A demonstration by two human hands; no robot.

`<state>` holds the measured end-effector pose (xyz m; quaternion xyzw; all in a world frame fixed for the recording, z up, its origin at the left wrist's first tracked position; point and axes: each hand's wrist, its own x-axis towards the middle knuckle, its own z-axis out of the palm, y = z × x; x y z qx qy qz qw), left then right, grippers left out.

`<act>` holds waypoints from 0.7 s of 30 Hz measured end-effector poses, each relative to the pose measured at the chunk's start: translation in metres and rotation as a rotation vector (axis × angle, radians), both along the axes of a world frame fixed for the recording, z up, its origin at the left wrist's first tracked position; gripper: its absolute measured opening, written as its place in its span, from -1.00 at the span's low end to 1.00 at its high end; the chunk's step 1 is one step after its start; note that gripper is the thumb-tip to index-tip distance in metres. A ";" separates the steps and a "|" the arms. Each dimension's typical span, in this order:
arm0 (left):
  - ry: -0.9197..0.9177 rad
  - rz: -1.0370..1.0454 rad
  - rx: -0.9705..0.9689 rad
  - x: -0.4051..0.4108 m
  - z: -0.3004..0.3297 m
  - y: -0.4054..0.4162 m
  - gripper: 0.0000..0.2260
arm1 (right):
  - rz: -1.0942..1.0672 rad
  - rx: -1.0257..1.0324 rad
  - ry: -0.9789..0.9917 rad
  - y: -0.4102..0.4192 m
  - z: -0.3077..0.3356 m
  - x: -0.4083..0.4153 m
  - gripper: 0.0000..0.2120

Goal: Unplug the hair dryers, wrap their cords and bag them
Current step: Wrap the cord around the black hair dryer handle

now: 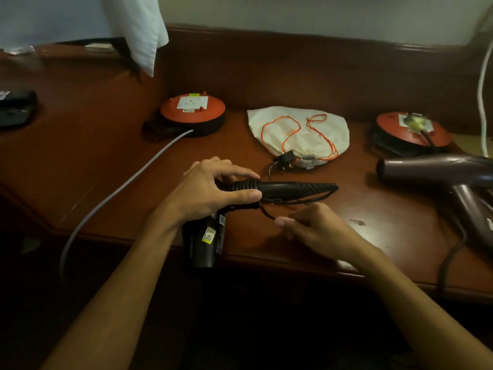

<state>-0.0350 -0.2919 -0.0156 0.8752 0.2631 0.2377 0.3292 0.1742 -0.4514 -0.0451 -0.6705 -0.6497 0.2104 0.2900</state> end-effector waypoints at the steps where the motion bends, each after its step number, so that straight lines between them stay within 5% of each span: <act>1: -0.002 0.002 0.006 0.001 0.000 -0.001 -0.55 | -0.004 0.032 -0.025 0.007 -0.002 0.005 -0.56; 7: 0.079 0.014 0.186 0.008 -0.001 -0.007 -0.49 | 0.087 0.042 -0.227 0.051 -0.001 0.029 -0.96; 12: 0.159 -0.016 0.318 0.011 -0.001 -0.009 -0.41 | 0.178 0.025 -0.198 0.072 0.027 0.034 -0.67; 21: 0.296 -0.038 0.483 0.015 0.002 -0.018 -0.44 | 0.235 -0.193 -0.109 0.069 0.068 0.024 -0.89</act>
